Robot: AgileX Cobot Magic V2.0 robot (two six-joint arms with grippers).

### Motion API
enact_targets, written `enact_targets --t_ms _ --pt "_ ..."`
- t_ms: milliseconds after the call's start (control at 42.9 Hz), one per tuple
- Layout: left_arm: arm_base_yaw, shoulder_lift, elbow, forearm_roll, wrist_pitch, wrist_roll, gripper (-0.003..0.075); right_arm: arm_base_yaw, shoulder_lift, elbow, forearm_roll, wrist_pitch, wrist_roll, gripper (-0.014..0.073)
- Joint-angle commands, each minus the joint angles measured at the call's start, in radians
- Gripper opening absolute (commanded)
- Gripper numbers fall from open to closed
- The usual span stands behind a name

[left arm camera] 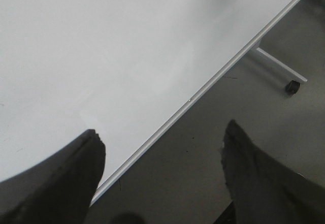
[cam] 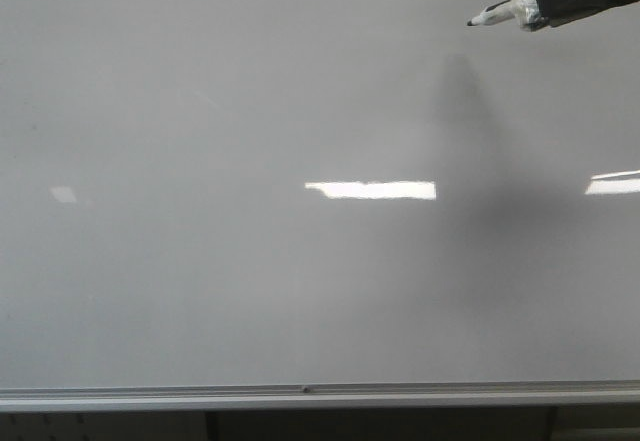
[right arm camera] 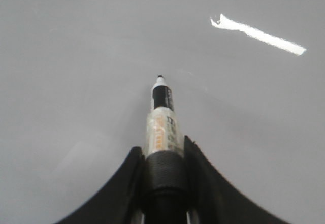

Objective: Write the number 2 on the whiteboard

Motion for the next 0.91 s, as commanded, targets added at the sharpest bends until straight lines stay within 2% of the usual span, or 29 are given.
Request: enact_targets --t_ms 0,280,466,629,885 --pt "0.002 -0.006 -0.025 -0.030 -0.071 -0.012 0.0470 -0.002 0.010 -0.050 0.004 -0.078 -0.006 0.0034" --pt "0.002 -0.006 -0.025 -0.030 -0.071 -0.012 0.0470 -0.044 0.052 -0.055 0.004 -0.061 -0.060 0.0034" --pt "0.002 -0.006 -0.025 -0.030 -0.071 -0.012 0.0470 -0.111 0.053 -0.055 0.004 0.053 -0.060 0.0034" --pt "0.002 -0.006 -0.025 -0.030 -0.076 -0.012 0.0470 -0.079 0.085 -0.055 0.004 0.132 -0.060 0.0034" --pt "0.002 -0.006 -0.025 -0.030 -0.076 -0.012 0.0470 -0.041 0.144 -0.057 0.004 0.124 -0.060 0.0034"
